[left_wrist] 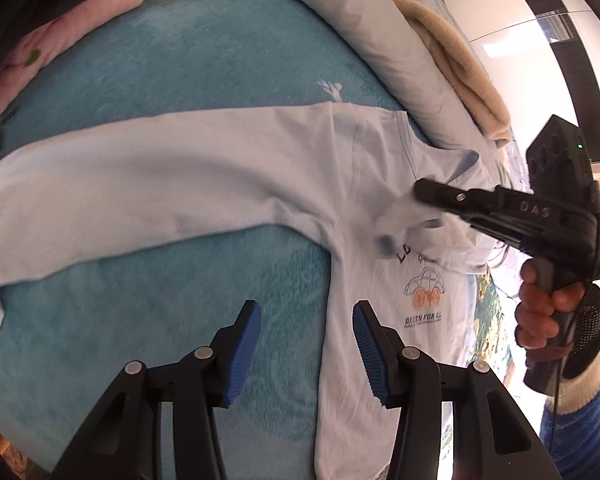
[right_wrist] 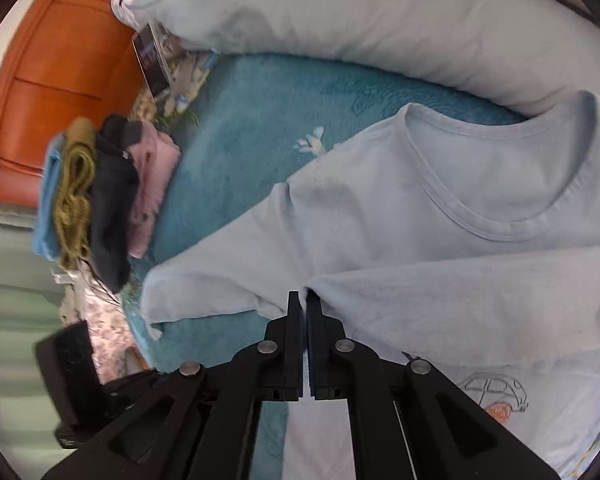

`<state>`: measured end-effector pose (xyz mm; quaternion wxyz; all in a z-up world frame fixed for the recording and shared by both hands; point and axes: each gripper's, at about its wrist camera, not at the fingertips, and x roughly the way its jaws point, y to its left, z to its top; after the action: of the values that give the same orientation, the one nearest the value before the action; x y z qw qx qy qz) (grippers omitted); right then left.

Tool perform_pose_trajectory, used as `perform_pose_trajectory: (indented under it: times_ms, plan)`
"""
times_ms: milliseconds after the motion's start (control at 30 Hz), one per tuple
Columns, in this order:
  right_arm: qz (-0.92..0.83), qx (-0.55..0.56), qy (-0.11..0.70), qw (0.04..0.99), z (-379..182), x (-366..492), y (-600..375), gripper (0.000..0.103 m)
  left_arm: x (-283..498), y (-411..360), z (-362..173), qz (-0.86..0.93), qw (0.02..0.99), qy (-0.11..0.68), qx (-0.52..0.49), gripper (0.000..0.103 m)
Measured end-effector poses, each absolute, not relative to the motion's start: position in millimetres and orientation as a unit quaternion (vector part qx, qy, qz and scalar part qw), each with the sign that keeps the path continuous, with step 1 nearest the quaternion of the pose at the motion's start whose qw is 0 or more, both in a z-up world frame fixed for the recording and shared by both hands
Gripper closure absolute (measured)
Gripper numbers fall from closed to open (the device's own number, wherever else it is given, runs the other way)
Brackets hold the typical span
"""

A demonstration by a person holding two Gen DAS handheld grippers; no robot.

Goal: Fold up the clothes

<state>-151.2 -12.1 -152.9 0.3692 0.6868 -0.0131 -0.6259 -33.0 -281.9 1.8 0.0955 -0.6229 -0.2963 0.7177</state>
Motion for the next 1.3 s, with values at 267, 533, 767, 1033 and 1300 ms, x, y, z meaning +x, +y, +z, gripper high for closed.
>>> perform_pose_trajectory:
  times_ms: [267,533,767,1033,1300]
  plan:
    - [-0.673,0.644,-0.054,0.361,-125.9,-176.1,26.7,0.071,-66.7,-269.1,-10.0,0.722,0.138,-0.28,-0.617,0.051]
    - [-0.777,0.593,-0.131,0.166,-93.7,-242.0,159.7,0.071,-110.9,-248.7,-8.6,0.732,0.169,-0.266,-0.604,0.051]
    - [-0.777,0.617,-0.058,0.112,-110.1,-252.2,171.2,0.071,-156.6,-225.8,-9.8,0.754,0.18,-0.195,-0.601,0.051]
    - [-0.764,0.641,0.04,0.07,-139.5,-264.9,163.6,0.071,-177.8,-211.2,-29.2,0.751,0.186,-0.148,-0.616,0.051]
    - [-0.759,0.649,0.044,0.042,-150.5,-269.5,171.9,0.089,-174.3,-214.7,-35.4,0.748,0.195,-0.168,-0.612,0.096]
